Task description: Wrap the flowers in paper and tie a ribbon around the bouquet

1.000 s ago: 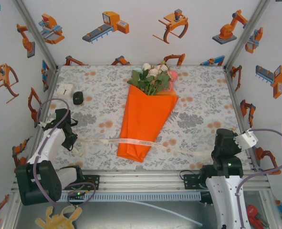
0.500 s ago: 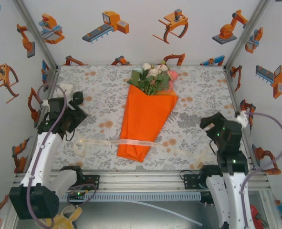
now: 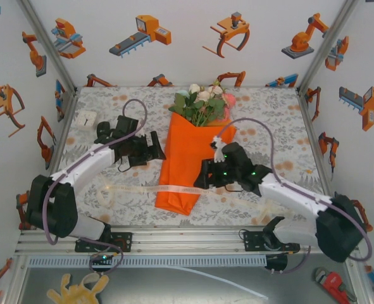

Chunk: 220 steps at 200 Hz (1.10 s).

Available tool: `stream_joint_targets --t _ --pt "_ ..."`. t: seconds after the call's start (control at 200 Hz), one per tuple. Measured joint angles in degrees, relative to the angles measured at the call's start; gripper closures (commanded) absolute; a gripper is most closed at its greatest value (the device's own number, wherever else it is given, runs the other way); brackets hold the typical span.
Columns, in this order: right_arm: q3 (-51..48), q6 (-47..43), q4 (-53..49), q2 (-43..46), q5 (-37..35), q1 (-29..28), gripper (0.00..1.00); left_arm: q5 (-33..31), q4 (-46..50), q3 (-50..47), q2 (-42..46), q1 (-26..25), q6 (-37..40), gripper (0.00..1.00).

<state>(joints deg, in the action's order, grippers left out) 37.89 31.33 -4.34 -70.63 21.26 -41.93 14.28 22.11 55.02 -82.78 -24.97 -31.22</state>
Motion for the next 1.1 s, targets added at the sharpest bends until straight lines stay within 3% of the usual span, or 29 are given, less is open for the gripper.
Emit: stream_joint_targets --t 0.135,0.305,0.395,0.541,0.621,0.826,1.101 --pt "5.4 -6.8 3.7 -9.8 1.3 -5.4 0.36 0.1 -0.7 0.0 -1.9 -0.7 0.5 0.02" --pt "10.4 -11.6 7.0 -17.6 2.9 -7.4 0.44 -0.4 -1.3 0.0 -1.9 -0.7 0.7 0.01" --pt "10.5 -12.4 7.9 -18.9 4.2 -8.3 0.55 -1.1 -1.6 -0.2 -1.7 -0.7 0.9 0.02" --pt "10.5 -11.8 8.5 -19.2 6.0 -11.1 0.82 -1.8 -1.7 -1.0 -0.6 -0.7 1.1 0.03" --pt "10.3 -10.0 9.5 -19.2 6.9 -13.0 0.9 -2.0 -1.7 -1.2 0.1 -0.7 1.1 0.03" --pt "6.0 -2.8 15.9 -19.2 9.4 -18.2 0.91 -2.6 -1.6 -1.2 0.2 -0.7 1.1 0.03" --pt "3.1 0.4 16.1 -18.8 5.6 -23.1 0.85 -2.5 -1.8 -1.4 0.2 -0.7 1.1 0.03"
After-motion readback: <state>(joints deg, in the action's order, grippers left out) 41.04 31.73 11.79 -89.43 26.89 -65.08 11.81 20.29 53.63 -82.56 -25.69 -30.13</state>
